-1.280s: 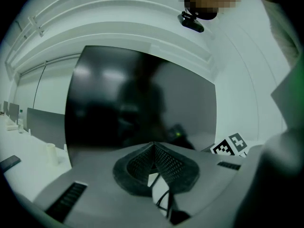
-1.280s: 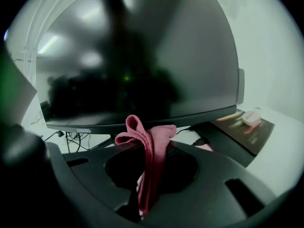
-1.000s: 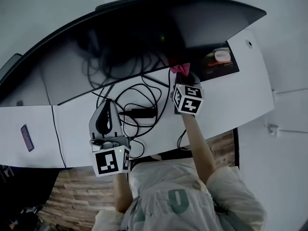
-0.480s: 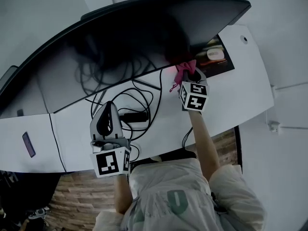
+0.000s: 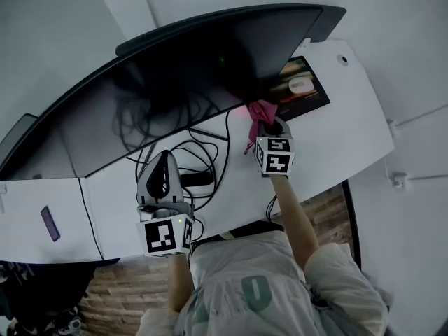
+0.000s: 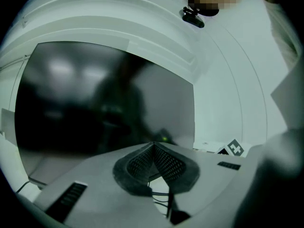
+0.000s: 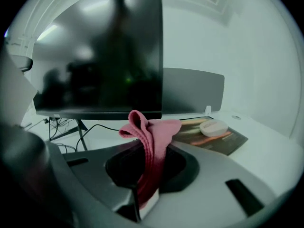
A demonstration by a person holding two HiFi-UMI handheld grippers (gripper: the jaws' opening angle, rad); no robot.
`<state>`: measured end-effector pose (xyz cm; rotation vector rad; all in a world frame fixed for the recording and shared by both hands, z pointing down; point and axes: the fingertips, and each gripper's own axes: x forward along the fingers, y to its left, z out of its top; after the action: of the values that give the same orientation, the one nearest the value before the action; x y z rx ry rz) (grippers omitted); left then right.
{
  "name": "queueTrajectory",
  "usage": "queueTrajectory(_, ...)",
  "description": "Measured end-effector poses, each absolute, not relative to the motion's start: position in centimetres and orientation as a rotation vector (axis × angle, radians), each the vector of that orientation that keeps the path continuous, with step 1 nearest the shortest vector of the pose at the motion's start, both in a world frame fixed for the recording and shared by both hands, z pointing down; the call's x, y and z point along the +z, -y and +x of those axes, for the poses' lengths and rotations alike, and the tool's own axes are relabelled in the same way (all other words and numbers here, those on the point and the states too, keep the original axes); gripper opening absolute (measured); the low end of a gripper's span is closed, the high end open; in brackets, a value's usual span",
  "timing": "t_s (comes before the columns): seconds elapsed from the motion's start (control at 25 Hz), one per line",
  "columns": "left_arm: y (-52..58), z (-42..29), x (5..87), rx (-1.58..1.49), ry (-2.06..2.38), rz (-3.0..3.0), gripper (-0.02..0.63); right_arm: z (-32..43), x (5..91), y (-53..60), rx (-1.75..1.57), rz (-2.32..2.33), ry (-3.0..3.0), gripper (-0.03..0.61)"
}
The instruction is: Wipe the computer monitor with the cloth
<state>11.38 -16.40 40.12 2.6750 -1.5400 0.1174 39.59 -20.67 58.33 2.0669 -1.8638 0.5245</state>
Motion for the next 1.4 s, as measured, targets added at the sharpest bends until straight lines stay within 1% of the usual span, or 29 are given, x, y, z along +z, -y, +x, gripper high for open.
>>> queueTrajectory(0.16, 16.4, 12.9, 38.5, 0.077, 1.493, 2.732, 0.015, 43.5, 56.4, 19.1, 0.679, 2.283, 1.838, 0.057)
queueTrajectory(0.36, 17.0, 13.2, 37.6, 0.033, 1.496, 2.772, 0.015, 46.4, 52.5, 20.4, 0.551, 2.376, 1.878, 0.057)
queueTrajectory(0.6, 17.1, 13.7, 36.6, 0.014, 1.508, 2.796, 0.015, 44.8, 52.7, 22.3, 0.664, 2.304, 2.079, 0.057)
queueTrajectory(0.84, 17.4, 13.3, 36.5, 0.013, 1.531, 2.783, 0.015, 42.8, 52.8, 23.3, 0.632, 2.185, 2.171, 0.057)
queueTrajectory(1.4, 16.2, 14.9, 36.4, 0.023, 1.480, 2.820, 0.015, 42.1, 52.2, 23.9, 0.555, 2.078, 2.246, 0.057)
